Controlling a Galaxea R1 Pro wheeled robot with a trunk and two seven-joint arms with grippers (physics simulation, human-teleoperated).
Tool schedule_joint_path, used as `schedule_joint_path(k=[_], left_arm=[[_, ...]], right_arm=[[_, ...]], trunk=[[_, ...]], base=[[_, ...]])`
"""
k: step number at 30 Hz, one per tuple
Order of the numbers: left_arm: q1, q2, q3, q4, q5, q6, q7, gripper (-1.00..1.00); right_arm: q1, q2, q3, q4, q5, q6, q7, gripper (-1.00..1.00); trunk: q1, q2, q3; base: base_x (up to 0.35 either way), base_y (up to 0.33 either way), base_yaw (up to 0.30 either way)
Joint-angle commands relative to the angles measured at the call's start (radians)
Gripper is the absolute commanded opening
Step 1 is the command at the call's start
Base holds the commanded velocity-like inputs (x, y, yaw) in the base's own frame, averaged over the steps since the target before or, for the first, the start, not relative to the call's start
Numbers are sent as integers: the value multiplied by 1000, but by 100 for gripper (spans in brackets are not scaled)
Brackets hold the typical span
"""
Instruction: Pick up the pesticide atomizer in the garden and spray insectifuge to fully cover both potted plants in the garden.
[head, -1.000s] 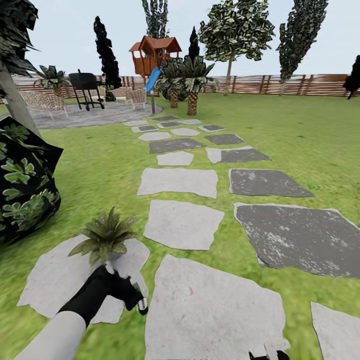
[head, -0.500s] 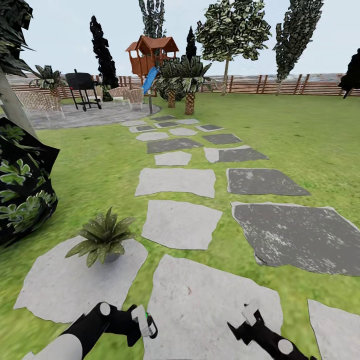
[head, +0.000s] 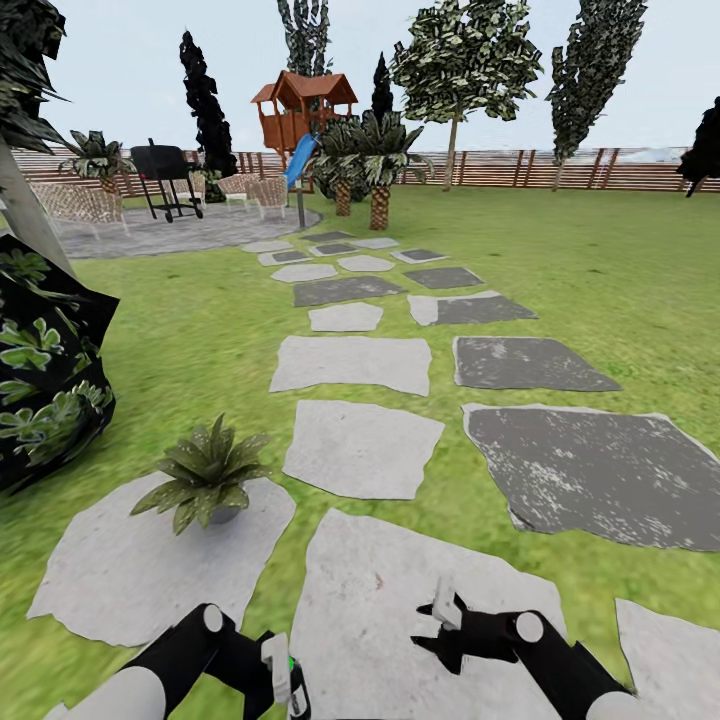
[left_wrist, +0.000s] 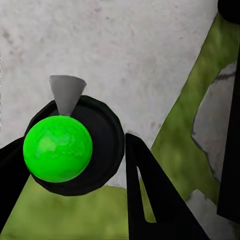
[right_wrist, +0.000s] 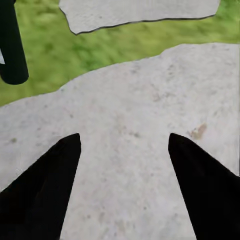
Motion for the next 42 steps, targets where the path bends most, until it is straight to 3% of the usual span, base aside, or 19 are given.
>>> schedule_joint_path(k=[1,3,6,13,23,32,38,42], left_arm=[[0,0,-3,-2,-6,-10,0,-100],[0,-3,-2,-2,-25,-6,0,-100],[0,-5,4,-4,-72,18,4,-100],[-4,-40,2,-12,-91,26,8,-100],[-13,-88,2,-19,-98,24,11,-100],[-37,-89,2,-58,-103,22,9,-100],[-37,-91,-1,-89,-127,20,2,-100],[-37,-89,-24,-89,-128,18,-3,-100]], right_arm=[[0,5,2,-2,8,-5,-2,-100],[0,36,4,-5,11,-5,7,-100],[0,82,4,-15,18,-5,118,-100],[0,134,5,-49,19,-4,151,-100],[0,146,7,-50,19,-4,153,-100],[0,177,11,-54,22,-3,158,-100],[0,179,12,-54,22,-2,159,-100],[0,176,10,-53,22,-2,159,-100]], trunk=[[0,0,-1],[0,0,-1],[0,0,-1],[0,0,-1],[0,0,-1],[0,0,-1],[0,0,-1],[0,0,-1]], base=[[0,0,0],[0,0,0],[0,0,0],[0,0,0],[0,0,0],[0,0,0],[0,0,0],[0,0,0]])
